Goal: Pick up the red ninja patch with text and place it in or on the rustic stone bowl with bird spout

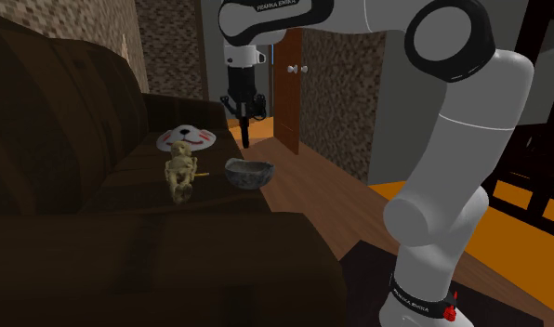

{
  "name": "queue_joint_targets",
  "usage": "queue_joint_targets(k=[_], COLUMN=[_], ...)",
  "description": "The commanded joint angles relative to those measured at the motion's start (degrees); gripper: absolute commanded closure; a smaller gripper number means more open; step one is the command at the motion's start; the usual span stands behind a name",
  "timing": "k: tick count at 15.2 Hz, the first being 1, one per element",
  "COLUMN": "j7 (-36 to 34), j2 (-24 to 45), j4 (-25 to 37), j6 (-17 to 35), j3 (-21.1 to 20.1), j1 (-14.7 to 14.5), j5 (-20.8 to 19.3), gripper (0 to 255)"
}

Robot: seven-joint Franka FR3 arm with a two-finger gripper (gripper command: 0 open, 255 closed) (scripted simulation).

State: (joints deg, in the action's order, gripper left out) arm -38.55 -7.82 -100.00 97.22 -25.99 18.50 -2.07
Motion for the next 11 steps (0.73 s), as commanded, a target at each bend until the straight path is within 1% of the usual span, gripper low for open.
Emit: queue_joint_targets(k=[1, 7, 11], j7=[0.03, -0.12, -0.15], j2=[-0.44, -1.02, -1.05], j4=[-1.88, -7.09, -7.52], j6=[1.52, 6.2, 6.6], j3=[0.06, 0.07, 0.06], j1=[-0.01, -0.09, -0.1], j5=[0.18, 0.41, 0.41], gripper=[255, 255, 255])
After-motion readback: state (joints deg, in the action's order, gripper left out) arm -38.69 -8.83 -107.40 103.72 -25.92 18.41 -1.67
